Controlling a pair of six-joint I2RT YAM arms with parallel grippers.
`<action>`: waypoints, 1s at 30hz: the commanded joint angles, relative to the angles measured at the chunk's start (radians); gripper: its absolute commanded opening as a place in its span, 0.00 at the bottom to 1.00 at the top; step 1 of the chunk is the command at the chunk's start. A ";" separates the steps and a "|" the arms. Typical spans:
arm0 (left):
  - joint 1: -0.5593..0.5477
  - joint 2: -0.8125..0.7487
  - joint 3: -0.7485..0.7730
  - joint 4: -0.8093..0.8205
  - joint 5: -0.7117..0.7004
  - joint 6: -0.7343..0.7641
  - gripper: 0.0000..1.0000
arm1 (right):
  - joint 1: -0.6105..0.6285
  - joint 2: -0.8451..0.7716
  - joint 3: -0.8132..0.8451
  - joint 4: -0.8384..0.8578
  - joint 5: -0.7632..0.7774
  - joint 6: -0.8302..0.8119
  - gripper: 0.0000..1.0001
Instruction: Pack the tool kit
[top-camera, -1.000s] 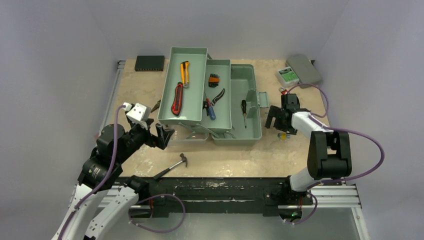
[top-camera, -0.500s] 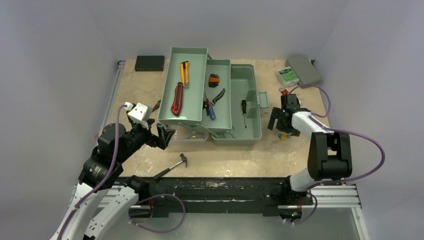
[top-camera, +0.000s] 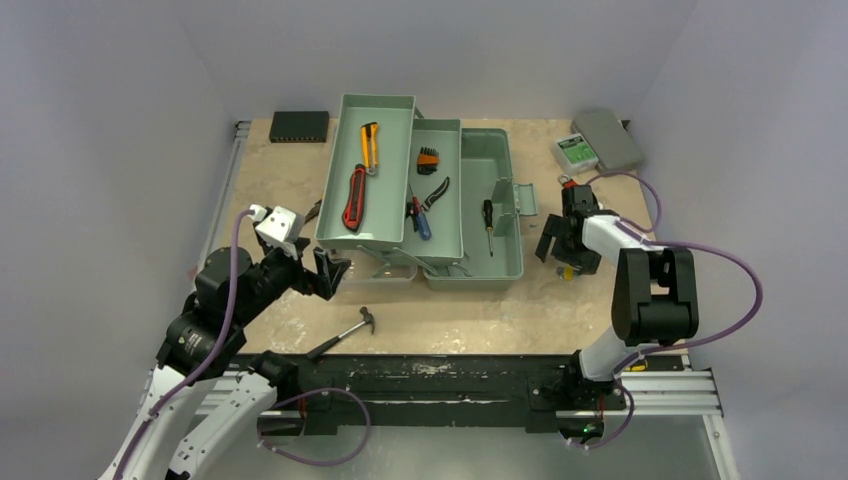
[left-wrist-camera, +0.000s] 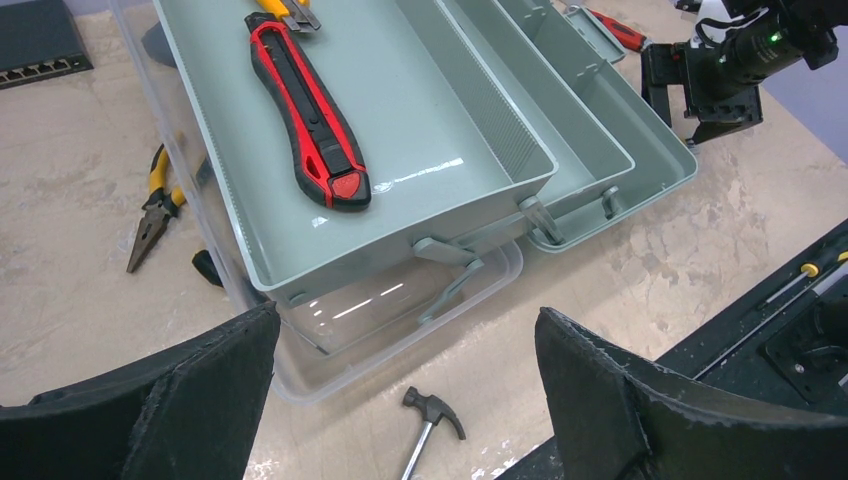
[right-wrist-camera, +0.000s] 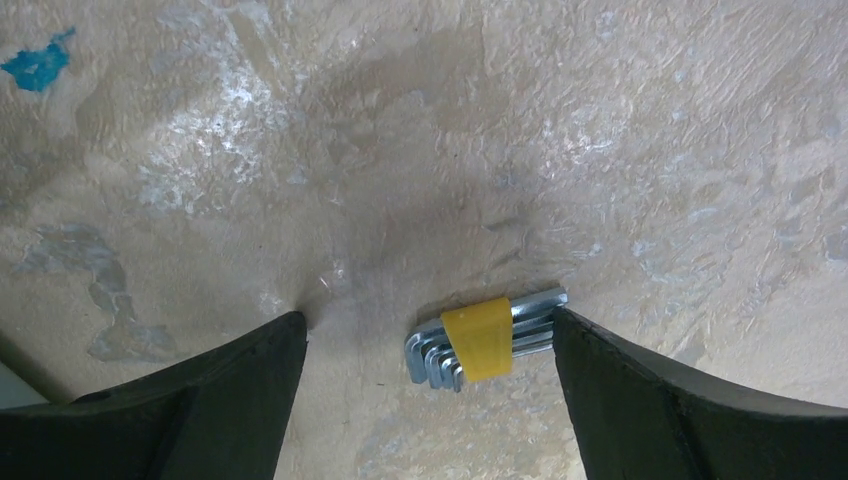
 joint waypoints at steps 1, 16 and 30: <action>-0.010 -0.008 0.007 0.027 0.002 0.009 0.95 | -0.009 0.028 -0.019 -0.017 -0.039 0.032 0.91; -0.015 -0.021 0.009 0.024 -0.001 0.009 0.95 | -0.036 -0.074 -0.075 0.016 -0.077 0.081 0.91; -0.014 -0.014 0.009 0.023 -0.006 0.011 0.95 | 0.008 -0.083 -0.105 0.185 -0.271 0.183 0.83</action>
